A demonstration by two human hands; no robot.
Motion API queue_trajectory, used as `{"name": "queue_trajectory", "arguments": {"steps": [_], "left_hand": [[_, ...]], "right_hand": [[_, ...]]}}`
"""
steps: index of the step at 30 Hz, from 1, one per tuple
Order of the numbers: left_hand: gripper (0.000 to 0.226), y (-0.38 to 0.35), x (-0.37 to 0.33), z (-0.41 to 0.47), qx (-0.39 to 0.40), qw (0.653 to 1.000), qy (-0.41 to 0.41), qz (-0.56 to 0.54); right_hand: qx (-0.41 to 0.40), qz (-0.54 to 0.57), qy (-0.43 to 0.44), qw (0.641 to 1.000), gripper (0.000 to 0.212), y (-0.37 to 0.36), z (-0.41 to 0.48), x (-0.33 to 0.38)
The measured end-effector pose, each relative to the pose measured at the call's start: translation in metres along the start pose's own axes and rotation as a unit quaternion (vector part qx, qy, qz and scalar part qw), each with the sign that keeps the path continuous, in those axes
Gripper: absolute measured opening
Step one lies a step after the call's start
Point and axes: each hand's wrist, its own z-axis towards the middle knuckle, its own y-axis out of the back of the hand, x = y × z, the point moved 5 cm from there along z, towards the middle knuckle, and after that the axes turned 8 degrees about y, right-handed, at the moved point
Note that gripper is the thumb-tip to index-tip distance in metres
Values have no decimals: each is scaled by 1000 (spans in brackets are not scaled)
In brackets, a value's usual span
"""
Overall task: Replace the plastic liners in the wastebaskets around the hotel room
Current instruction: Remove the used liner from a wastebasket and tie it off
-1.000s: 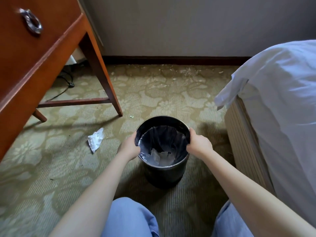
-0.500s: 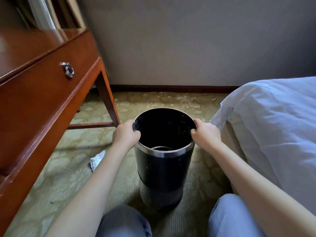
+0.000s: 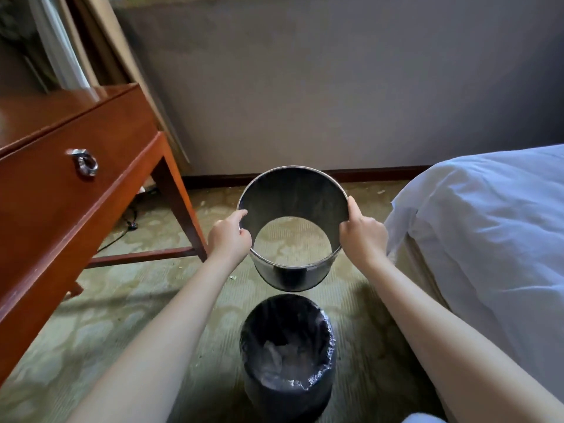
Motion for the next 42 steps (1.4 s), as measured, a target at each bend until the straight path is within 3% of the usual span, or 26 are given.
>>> {"name": "queue_trajectory", "arguments": {"steps": [13,21,24,31,34,37,40,42], "left_hand": [[36,-193,46,67,47,999,9,18],[47,-270,78,68,82,996,9,47],[54,-277,87,73,89,995,37,37],[72,-276,88,59,218,973,67,-22],[81,-262,93,49,234,968,82,-20],[80,-242,109,35,233,967,95,-36],[78,-224,132,13,250,954,127,-104],[77,-218,150,-5,271,940,158,-133]], "right_hand": [[24,-42,-33,998,62,-173,13,-102],[87,-35,-78,993,56,-240,-12,-134],[79,20,-83,993,52,-248,-6,-137],[146,176,-145,963,51,-256,-9,-135],[89,168,-130,973,48,-246,-16,-115],[46,228,-77,970,30,-233,-29,-75],[146,231,-12,962,27,-238,-48,-28],[246,234,9,941,51,-245,-64,-8]]}}
